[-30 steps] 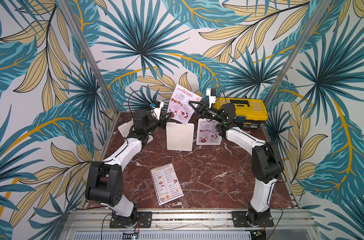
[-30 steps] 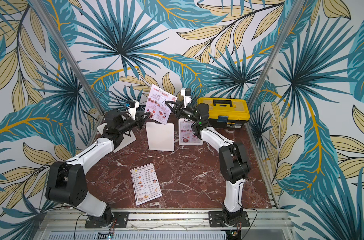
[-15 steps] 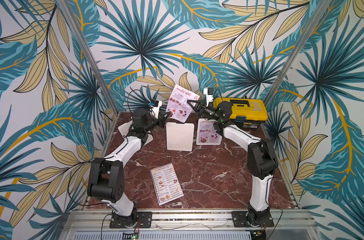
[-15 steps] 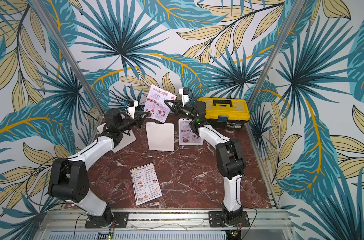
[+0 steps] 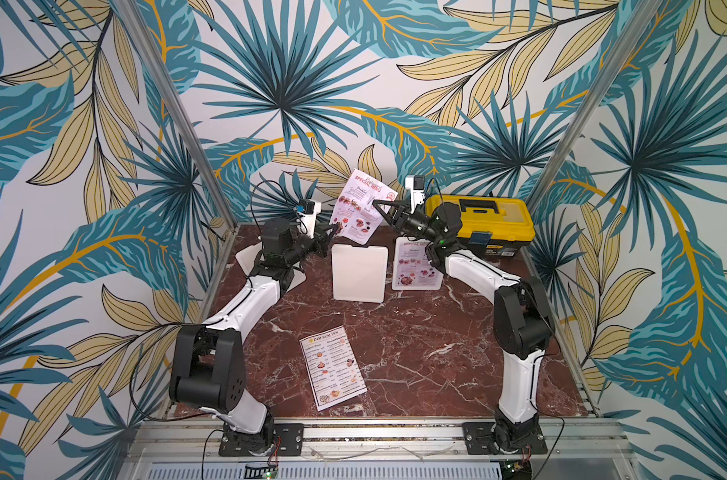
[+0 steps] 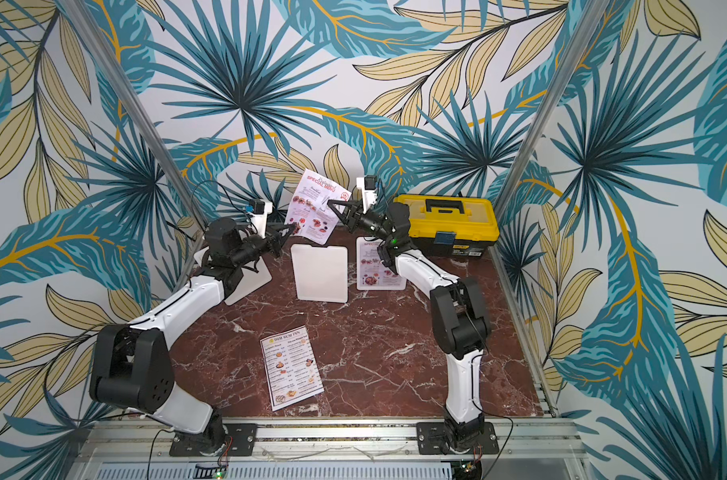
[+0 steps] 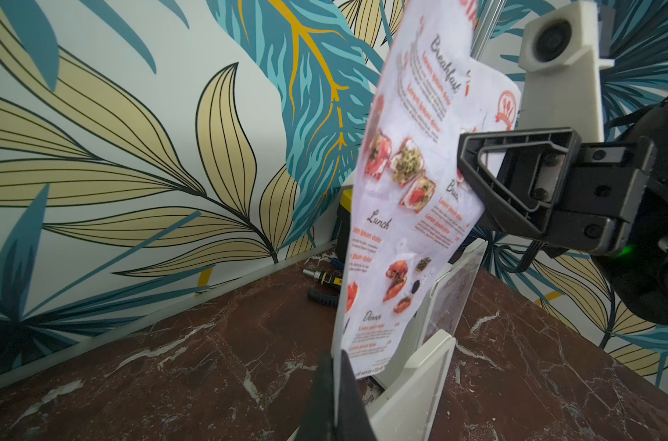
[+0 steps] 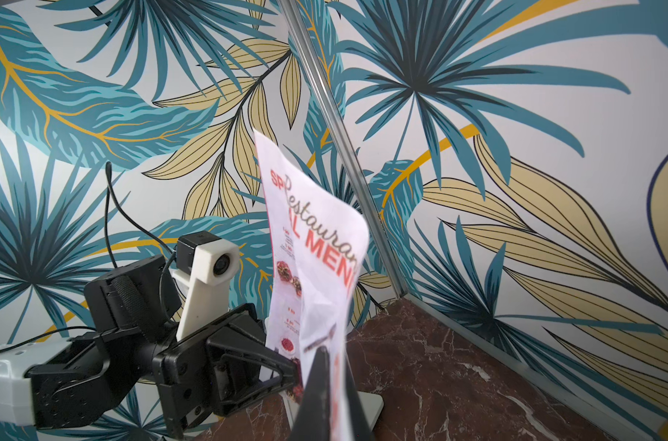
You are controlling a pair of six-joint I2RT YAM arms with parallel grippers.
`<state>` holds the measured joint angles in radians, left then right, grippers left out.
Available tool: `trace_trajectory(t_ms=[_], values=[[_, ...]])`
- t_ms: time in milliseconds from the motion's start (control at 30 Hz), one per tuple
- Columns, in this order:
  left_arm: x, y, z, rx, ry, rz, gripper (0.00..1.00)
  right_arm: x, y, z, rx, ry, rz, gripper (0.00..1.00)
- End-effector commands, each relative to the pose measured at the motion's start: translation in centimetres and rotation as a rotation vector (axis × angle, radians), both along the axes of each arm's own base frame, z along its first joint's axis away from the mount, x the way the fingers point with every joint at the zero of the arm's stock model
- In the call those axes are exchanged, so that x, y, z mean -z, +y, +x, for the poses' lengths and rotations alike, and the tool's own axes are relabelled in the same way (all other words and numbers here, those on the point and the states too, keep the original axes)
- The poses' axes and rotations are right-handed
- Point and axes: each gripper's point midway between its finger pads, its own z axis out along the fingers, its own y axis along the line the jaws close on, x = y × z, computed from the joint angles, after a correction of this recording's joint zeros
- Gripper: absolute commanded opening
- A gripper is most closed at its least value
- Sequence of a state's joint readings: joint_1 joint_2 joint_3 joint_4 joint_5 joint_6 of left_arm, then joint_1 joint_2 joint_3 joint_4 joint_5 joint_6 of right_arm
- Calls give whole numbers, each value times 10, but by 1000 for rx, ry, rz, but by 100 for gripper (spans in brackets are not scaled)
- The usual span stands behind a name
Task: Insert the menus into the narrow rack
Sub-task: Insert the menu into the narrow rack.
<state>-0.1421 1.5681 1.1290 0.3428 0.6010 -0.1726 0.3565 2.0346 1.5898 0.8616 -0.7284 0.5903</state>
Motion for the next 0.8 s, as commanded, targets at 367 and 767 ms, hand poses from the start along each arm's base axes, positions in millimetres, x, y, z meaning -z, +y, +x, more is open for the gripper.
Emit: trace_trajectory(t_ms=[367, 767], values=[[-11, 14, -9, -54, -23, -8, 0, -4, 6, -16, 11, 23, -14, 0], [-5, 18, -10, -70, -10, -7, 0, 1, 9, -21, 32, 55, -37, 0]])
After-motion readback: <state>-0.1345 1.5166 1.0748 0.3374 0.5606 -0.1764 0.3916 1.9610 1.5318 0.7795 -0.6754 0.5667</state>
